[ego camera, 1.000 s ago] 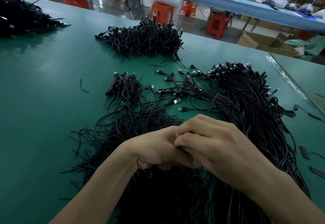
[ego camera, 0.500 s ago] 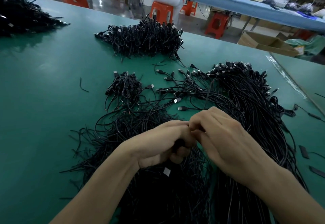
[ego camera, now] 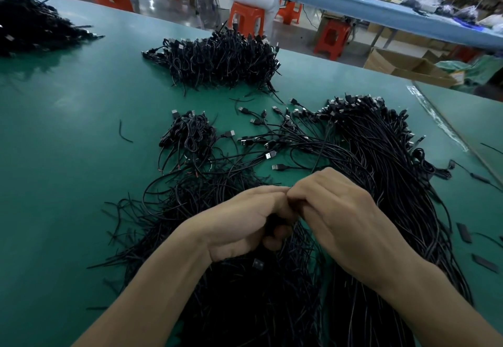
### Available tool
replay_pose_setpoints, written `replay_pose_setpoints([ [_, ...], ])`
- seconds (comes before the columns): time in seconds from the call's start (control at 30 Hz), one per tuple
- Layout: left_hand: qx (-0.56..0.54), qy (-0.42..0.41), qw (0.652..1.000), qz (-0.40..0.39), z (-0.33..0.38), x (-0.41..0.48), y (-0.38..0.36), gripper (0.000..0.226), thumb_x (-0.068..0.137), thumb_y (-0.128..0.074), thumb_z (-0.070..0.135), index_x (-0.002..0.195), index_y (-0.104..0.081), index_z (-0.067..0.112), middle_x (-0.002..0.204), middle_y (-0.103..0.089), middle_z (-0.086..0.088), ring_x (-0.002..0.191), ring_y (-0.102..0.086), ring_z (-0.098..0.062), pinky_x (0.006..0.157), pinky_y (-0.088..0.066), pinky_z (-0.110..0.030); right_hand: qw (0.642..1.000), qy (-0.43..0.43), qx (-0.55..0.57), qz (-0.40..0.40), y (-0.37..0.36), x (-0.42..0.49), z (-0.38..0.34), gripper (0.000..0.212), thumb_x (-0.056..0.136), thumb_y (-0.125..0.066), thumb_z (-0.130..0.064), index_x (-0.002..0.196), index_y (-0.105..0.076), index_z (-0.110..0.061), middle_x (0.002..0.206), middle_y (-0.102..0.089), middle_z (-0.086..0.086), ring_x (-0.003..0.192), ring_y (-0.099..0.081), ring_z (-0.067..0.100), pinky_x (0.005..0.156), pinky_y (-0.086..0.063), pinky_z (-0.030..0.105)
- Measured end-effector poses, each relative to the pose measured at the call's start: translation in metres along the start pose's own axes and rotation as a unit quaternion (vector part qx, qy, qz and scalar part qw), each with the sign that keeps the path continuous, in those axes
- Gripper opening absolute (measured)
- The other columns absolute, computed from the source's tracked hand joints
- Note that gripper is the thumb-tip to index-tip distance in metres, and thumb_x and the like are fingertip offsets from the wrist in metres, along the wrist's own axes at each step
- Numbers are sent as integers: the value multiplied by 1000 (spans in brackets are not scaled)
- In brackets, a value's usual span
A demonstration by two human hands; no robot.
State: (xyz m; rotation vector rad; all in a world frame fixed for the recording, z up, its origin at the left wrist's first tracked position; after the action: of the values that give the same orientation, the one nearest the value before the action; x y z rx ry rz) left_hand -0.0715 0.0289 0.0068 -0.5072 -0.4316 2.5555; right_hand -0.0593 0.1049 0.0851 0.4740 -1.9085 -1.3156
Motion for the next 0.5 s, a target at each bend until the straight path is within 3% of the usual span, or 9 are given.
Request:
replay_pose_setpoints([
  [0.13, -39, -10, 999, -8, 2, 1, 0, 22, 96, -36, 3, 83, -54, 9, 72, -47, -2, 57, -44, -11, 49, -35, -22, 999, -24, 16, 33, 4, 1, 1, 15, 90, -60, -4, 97, -57, -17, 89, -56, -9, 82, -52, 15, 73, -44, 27],
  [0.27, -117, -49, 992, -25, 10, 2, -1, 18, 92, -56, 15, 98, -63, 0, 79, -60, -8, 66, -58, -14, 59, -54, -24, 990, -83, 81, 81, 10, -1, 10, 34, 90, -65, 1, 92, -47, -28, 81, -52, -16, 80, -53, 9, 70, -42, 15],
  [0.33, -105, -65, 992, -33, 12, 3, 1, 22, 89, -59, 17, 101, -65, -2, 84, -65, -10, 75, -64, -16, 73, -60, -29, 973, -125, 150, 123, 14, -3, 15, 39, 90, -65, 0, 86, -44, -33, 86, -57, -11, 79, -60, 11, 64, -45, 10],
  [0.4, -70, -93, 993, -10, 14, 4, 8, 29, 86, -64, 19, 105, -67, -3, 94, -66, -14, 88, -63, -23, 90, -55, -38, 953, -155, 207, 155, 15, -6, 18, 39, 91, -65, -2, 83, -43, -33, 89, -61, -10, 77, -63, 12, 60, -49, 13],
  [0.5, 56, -167, 982, 72, 26, 1, 19, 19, 82, -71, 23, 100, -74, 19, 99, -68, -4, 94, -61, -16, 93, -51, -28, 921, -214, 270, 181, 8, -11, 29, 41, 90, -66, -5, 77, -44, -36, 86, -64, -6, 82, -65, 14, 71, -54, 26],
])
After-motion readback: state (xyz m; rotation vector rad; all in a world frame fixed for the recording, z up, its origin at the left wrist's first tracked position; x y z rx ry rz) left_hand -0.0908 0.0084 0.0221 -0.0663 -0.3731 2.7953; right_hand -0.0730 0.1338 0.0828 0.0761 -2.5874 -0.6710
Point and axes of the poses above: each hand's wrist, its own x-axis towards the middle knuckle, its own y-axis out of the back of the hand, z = x × y, the point moved 8 cm from there along x, towards the middle knuckle
